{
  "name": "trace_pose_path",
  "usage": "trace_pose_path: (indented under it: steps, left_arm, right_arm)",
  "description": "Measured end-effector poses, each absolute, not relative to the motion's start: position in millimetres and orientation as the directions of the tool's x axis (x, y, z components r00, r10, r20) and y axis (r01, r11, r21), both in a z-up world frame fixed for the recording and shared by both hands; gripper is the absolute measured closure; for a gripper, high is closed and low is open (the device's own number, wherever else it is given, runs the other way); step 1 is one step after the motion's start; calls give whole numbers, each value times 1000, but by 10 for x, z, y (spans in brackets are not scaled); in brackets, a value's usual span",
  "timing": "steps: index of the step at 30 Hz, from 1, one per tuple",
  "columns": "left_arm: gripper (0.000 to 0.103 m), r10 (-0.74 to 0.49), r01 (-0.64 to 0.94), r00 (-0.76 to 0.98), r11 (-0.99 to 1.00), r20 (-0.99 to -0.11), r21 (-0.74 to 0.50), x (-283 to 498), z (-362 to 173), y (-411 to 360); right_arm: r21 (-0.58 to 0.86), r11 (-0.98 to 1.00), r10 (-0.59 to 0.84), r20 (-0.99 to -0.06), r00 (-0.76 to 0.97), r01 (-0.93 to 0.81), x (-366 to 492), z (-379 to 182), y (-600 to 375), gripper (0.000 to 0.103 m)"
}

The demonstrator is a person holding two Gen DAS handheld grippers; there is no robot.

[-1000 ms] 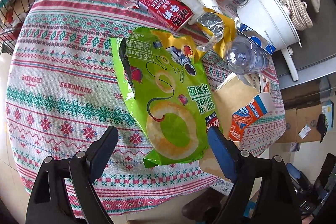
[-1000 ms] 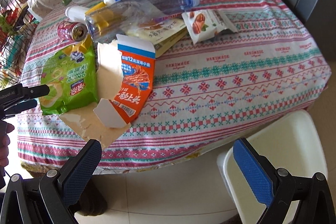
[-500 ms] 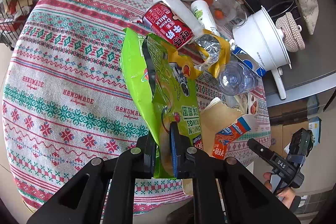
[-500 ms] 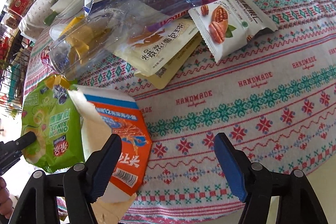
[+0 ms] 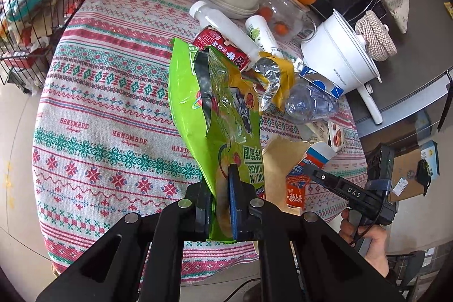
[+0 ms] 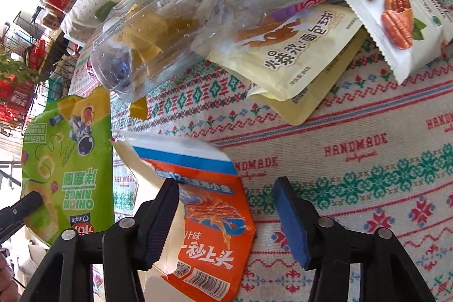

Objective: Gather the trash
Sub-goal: 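Close the right tool on the flap of the orange-white carton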

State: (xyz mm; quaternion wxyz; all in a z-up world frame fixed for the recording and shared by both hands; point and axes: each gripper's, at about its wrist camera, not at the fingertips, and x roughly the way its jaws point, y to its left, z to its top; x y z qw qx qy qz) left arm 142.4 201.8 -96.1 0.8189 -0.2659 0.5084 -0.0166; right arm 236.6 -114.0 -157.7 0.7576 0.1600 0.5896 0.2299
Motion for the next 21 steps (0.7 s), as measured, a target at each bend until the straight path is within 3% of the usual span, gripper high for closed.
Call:
trace_pose_path:
  steps: [4,7,13,21]
  left_arm:
    - [93,-288,-233,499,864,-818,-446,1394,-891,2011]
    - [93,-269,-227,523,871,-809,-436,1347,-803,2033]
    - [93,-215,-203,596,892,-774,-404,1220,-559,2063]
    - [93,-259,-116,639,898,-724,-424,1114,-335,1821]
  right_arm:
    - [525,824,561,-809,177,-213,2342,-1583,-1023,83]
    - [495,824,552,-810,198,-274,2276,-1449,-941,90]
    - [425,825,539,-791,291,-373,2017,-1014,-912,100]
    - [294,860,476,-755,450,-416,1678,-508,-1078,102]
